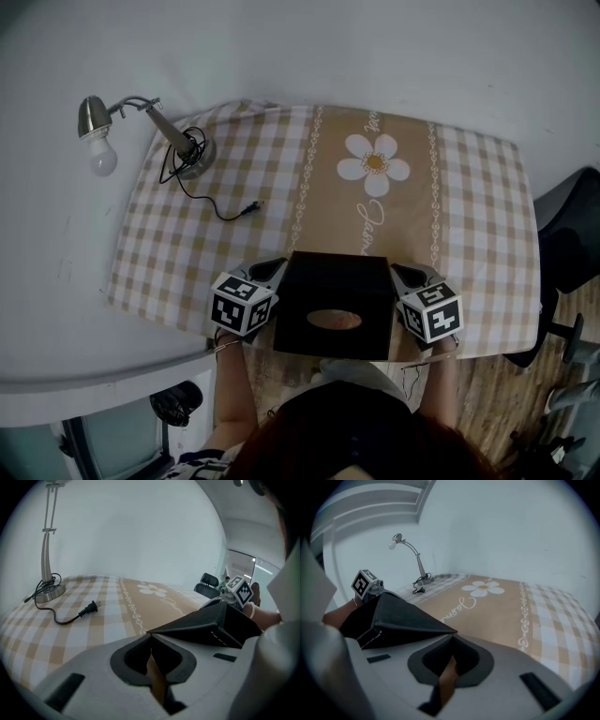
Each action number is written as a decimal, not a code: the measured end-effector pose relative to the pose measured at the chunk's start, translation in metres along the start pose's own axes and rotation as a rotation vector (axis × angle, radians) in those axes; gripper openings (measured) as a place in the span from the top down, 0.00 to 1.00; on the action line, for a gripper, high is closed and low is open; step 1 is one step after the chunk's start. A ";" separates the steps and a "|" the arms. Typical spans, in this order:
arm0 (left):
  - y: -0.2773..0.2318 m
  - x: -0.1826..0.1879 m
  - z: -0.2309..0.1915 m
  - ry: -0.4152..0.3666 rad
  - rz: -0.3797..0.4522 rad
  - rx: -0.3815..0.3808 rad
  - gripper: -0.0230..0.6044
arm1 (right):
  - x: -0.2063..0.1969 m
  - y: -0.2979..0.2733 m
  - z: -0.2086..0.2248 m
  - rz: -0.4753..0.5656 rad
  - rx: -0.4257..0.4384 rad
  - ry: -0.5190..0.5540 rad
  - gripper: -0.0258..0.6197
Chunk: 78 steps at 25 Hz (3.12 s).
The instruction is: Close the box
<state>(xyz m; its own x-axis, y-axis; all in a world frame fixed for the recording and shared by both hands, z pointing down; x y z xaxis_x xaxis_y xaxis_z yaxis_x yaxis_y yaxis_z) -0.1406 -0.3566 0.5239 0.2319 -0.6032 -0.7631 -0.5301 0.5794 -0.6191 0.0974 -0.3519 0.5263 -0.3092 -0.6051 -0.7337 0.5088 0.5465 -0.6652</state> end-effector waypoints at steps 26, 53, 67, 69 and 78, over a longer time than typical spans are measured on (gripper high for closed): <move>0.006 0.030 -0.004 -0.011 0.095 0.001 0.92 | 0.033 0.012 0.004 0.109 -0.045 0.050 0.93; 0.045 0.069 0.007 -0.055 0.231 0.103 0.92 | 0.066 0.053 -0.003 0.245 -0.179 0.021 0.93; 0.065 0.068 0.016 -0.037 0.293 0.150 0.92 | 0.064 0.072 -0.012 0.302 -0.276 -0.040 0.93; 0.067 0.067 0.018 -0.042 0.297 0.158 0.92 | 0.063 0.074 -0.014 0.308 -0.285 -0.047 0.93; 0.076 0.064 0.025 -0.028 0.325 0.185 0.92 | 0.060 0.082 -0.018 0.327 -0.317 -0.061 0.93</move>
<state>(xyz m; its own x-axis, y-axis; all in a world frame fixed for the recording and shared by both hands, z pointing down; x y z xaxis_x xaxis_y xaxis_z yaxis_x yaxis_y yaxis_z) -0.1457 -0.3373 0.4234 0.0990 -0.3578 -0.9285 -0.4238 0.8291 -0.3647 0.1065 -0.3327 0.4251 -0.1210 -0.3991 -0.9089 0.2978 0.8589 -0.4168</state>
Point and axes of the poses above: the fingertips, and each gripper's own axes: y backward along the fingers, z to its right, x out of its top, the point moved 2 cm from there along y, backward along the fingers, and after that the axes turned 1 degree about z, right-handed, at the moved point
